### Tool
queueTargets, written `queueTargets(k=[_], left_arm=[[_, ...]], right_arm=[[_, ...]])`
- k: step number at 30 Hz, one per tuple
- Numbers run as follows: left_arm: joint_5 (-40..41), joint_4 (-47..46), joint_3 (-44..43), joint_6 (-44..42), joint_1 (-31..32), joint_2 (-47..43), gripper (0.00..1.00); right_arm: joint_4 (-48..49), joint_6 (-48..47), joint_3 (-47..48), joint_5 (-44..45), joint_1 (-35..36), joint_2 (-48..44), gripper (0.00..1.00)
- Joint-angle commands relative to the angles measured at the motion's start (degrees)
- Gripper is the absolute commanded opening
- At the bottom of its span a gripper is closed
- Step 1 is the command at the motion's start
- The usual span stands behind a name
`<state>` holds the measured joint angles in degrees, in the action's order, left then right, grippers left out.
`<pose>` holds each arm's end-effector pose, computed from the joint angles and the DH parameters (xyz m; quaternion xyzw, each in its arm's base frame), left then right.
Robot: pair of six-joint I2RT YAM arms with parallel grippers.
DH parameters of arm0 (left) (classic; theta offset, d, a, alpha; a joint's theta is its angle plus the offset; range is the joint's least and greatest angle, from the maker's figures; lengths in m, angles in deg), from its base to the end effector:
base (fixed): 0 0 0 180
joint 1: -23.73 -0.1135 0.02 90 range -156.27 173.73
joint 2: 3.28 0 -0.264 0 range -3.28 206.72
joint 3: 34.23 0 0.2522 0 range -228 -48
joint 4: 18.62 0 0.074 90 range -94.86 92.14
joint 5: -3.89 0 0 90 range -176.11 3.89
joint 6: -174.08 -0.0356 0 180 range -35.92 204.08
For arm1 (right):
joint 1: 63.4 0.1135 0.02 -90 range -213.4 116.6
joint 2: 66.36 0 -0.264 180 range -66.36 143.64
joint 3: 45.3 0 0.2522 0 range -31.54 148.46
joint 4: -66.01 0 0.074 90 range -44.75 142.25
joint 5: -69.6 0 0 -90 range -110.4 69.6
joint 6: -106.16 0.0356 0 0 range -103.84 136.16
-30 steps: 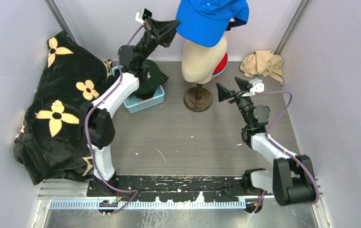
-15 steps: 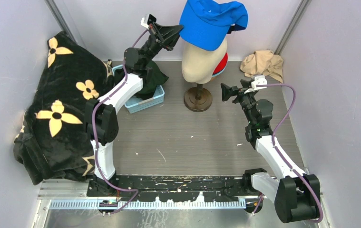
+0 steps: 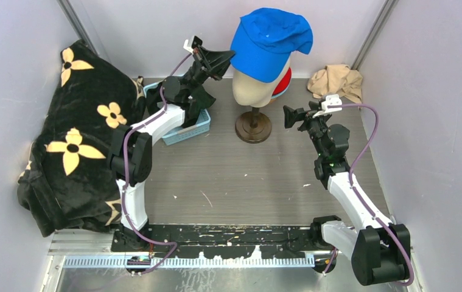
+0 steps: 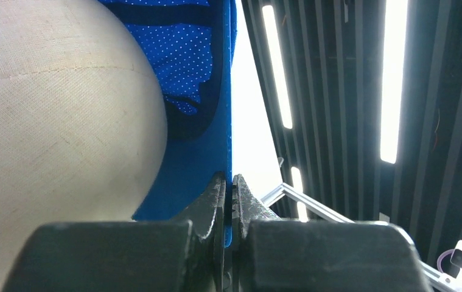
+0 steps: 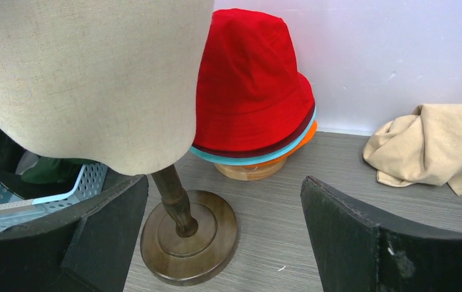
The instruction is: Stack the hats
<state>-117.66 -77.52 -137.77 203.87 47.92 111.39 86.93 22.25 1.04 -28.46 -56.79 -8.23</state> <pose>0.4008 -0.2005 0.3820 -0.0865 0.4207 -0.8840 0.1844 0.2332 0.0320 0.3035 -0.0564 0.6467 0.1293 0.7496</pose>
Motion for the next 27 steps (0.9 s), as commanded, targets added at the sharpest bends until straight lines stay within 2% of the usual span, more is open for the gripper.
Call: queueTargets(k=[1,9,27], left_arm=[[0.2,-9.2,1.6,30.5,-0.8,-2.3,0.00],[-3.4,-9.3,6.2,30.8,-3.5,-3.4,0.00],[-8.8,-9.3,11.9,31.1,-3.8,-6.5,0.00]], right_arm=[[1.6,-0.9,3.6,0.4,-0.2,-0.6,1.00],[-0.1,-2.2,4.9,1.0,-0.2,-0.3,1.00],[-0.7,-3.2,5.0,1.8,-0.2,-0.7,1.00]])
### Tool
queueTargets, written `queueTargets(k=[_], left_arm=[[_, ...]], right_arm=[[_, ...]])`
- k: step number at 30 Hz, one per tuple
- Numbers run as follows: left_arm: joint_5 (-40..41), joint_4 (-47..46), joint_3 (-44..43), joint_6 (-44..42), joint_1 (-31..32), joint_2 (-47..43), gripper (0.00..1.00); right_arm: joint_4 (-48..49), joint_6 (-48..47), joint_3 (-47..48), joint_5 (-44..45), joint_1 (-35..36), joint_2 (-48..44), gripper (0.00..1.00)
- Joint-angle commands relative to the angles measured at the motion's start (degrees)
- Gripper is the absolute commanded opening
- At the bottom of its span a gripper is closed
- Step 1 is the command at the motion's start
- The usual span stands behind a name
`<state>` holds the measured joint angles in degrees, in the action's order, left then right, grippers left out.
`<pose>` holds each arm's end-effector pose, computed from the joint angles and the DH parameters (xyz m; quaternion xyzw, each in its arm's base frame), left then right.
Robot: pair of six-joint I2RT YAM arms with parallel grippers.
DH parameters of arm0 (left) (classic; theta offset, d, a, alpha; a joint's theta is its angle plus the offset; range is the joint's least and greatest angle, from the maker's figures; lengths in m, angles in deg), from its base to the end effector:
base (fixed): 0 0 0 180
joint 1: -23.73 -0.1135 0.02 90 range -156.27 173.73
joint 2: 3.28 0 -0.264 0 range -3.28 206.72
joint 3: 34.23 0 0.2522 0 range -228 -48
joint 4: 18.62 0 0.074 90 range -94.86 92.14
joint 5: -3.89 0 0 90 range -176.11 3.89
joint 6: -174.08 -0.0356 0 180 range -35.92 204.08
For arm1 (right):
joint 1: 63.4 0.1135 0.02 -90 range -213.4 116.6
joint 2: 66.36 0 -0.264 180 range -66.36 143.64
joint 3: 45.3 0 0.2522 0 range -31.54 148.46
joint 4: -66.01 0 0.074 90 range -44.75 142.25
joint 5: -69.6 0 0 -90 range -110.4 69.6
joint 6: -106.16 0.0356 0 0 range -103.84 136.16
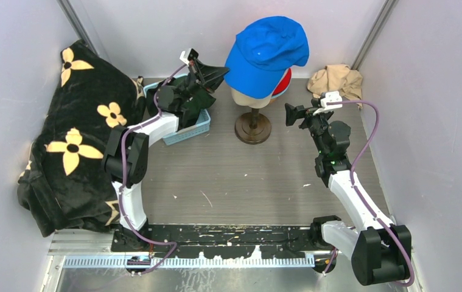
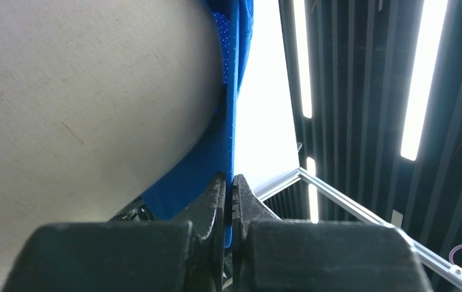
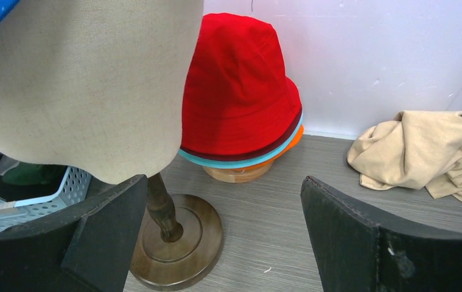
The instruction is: Stack the hats
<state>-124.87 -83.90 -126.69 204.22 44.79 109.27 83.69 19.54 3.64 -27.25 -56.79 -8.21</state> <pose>0.3931 -0.1753 0.3429 -0.0745 0.4667 -0.8646 0.1704 0.2357 0.0316 0.3135 -0.0636 0.6503 0.1047 0.7498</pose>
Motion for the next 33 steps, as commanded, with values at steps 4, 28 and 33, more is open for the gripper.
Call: queueTargets(k=[4,28,33], left_arm=[[-2.1,-2.9,5.0,30.5,-0.7,-5.2,0.00],[-2.3,-3.0,14.5,29.5,-2.6,-6.3,0.00],[-2.4,-3.0,14.2,29.3,-2.7,-7.0,0.10]], right_arm=[[2.4,-0.7,2.3,0.6,-0.2,-1.3,1.00],[1.8,-1.1,1.8,0.9,-0.3,-2.9,1.00],[1.8,-1.1,1.8,1.0,-0.2,-3.1,1.00]])
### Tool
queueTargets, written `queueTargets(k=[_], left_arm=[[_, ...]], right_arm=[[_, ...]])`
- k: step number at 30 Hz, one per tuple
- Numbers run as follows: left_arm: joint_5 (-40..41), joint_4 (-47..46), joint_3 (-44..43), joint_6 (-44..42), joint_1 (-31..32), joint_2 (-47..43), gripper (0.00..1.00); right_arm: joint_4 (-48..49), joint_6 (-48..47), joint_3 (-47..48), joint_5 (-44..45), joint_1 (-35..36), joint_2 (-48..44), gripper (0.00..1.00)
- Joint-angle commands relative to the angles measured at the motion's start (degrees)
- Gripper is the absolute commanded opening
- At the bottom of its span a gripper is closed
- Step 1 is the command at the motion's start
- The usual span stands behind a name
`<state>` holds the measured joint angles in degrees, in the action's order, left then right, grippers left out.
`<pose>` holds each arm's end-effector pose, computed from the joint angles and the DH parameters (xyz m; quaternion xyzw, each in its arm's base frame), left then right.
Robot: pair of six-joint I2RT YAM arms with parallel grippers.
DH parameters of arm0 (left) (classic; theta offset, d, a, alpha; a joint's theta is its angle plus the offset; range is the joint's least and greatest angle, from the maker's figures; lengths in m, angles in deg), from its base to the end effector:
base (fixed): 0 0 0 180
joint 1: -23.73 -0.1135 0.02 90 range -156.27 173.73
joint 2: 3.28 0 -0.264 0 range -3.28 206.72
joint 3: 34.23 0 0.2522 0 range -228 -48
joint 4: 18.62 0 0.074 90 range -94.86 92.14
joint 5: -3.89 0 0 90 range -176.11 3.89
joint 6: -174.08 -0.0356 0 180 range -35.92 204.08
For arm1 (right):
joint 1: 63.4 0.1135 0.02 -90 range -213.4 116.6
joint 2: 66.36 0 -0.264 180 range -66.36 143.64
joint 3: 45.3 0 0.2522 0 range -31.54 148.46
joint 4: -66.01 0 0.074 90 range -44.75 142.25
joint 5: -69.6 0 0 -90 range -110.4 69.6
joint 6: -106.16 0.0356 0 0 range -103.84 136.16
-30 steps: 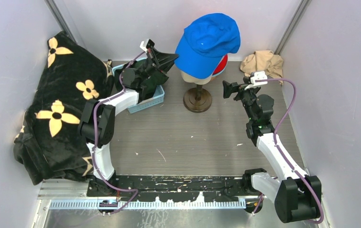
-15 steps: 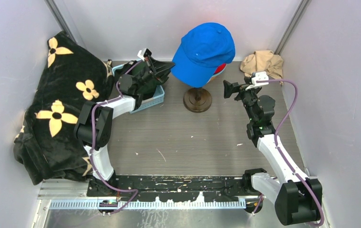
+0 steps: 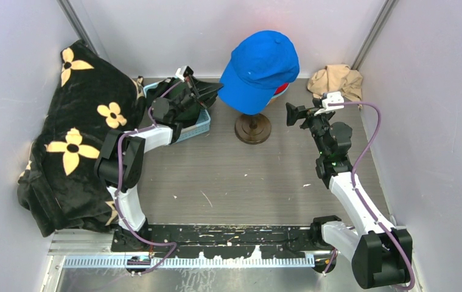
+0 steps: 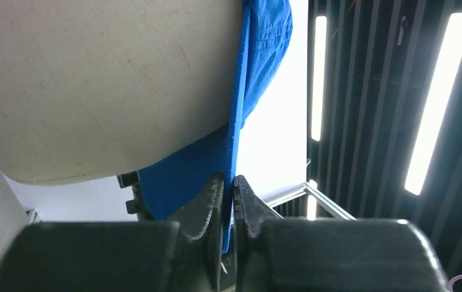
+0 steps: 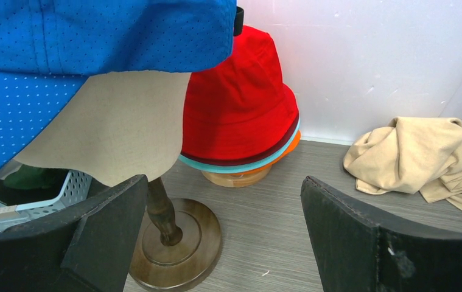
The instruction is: Stack the hats
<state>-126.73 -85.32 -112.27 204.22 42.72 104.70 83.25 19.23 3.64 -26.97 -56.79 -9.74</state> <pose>0.3716 -0.1524 0.2992 -0.1275 0.5066 -0.8400 0.1470 0.2305 0.0308 0.3184 -0.0636 0.6430 0.1012 0.7565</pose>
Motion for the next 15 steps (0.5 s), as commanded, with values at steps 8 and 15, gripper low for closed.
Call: queueTargets(k=[8,15], left_arm=[[-1.5,-1.4,-1.4,28.7,-1.4,-2.8,0.42],[-4.3,-1.4,0.4,27.3,-4.2,-3.8,0.46]], right_arm=[[1.7,-0.8,2.1,0.5,-0.2,-2.7,1.00],[0.4,-0.8,3.1,0.5,-0.2,-3.0,1.00]])
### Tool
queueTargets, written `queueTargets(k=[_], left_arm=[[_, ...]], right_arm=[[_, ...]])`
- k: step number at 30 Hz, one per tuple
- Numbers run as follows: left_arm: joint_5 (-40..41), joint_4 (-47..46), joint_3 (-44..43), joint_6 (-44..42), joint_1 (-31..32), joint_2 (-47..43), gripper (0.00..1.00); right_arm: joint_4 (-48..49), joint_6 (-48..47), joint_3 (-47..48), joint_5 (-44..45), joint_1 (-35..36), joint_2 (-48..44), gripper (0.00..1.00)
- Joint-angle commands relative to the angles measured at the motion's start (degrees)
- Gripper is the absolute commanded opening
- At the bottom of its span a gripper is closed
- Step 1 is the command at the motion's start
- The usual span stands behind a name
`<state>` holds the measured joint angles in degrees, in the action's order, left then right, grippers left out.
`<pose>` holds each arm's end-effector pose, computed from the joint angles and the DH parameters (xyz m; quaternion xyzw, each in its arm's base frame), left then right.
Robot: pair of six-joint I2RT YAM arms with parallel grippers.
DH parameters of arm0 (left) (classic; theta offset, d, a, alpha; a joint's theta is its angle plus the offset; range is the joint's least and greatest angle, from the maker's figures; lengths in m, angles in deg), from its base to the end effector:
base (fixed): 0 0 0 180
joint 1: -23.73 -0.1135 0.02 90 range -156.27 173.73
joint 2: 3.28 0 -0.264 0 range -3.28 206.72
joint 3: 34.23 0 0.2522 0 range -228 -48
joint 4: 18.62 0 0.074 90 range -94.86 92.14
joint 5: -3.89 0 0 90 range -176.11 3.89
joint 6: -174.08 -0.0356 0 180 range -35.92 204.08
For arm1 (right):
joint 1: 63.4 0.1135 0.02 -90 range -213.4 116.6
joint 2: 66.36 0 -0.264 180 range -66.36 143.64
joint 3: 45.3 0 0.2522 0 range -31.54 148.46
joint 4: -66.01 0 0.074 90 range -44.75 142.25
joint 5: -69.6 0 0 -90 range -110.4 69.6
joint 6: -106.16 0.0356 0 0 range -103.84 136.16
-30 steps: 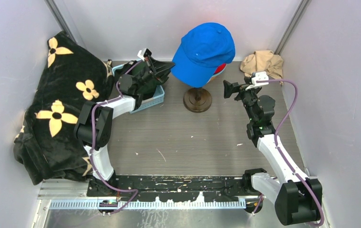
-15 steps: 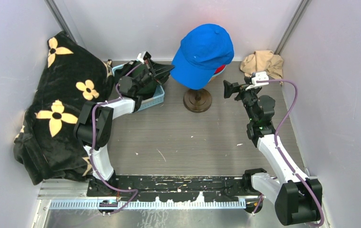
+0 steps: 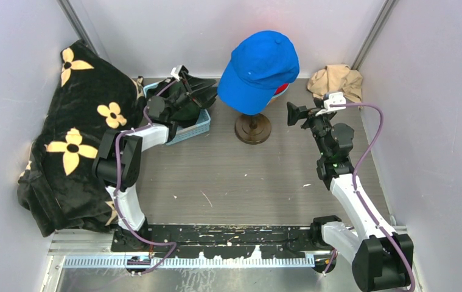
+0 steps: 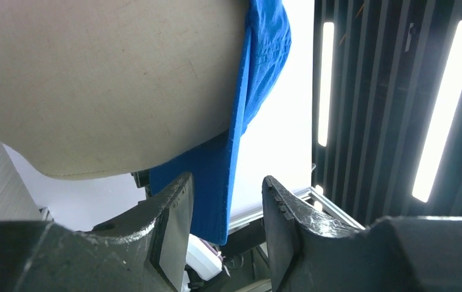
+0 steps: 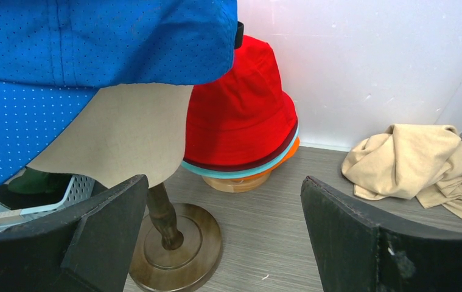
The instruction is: Stack the hats
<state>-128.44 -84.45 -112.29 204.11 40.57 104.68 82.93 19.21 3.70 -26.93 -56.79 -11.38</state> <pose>0.3771 -0.1392 0.2978 -0.1324 0.5153 -0.8328 0.1527 0.2247 0.0301 0.3242 -0.0636 0.6338 0.1010 0.7643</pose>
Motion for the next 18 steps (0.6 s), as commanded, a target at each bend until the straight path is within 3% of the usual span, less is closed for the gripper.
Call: queueTargets(k=[1,6,13,18], left_arm=[[-3.3,-2.3,0.7,27.1,-2.9,-3.9,0.46],[-7.5,-2.3,1.3,24.0,-7.9,-4.0,0.46],[-11.9,-2.2,-3.6,19.7,-12.9,1.1,0.47],[-12.9,3.5,-7.4,11.7,-13.9,4.0,0.45]], right_arm=[[0.5,-0.7,3.1,0.5,-0.2,-1.4,1.00],[-1.9,1.2,4.9,0.7,-0.2,-1.3,1.00],[-14.6,4.4,13.2,0.4,-0.2,1.1,1.00],[-19.3,5.2,16.3,-0.1,-0.2,0.8,1.00]])
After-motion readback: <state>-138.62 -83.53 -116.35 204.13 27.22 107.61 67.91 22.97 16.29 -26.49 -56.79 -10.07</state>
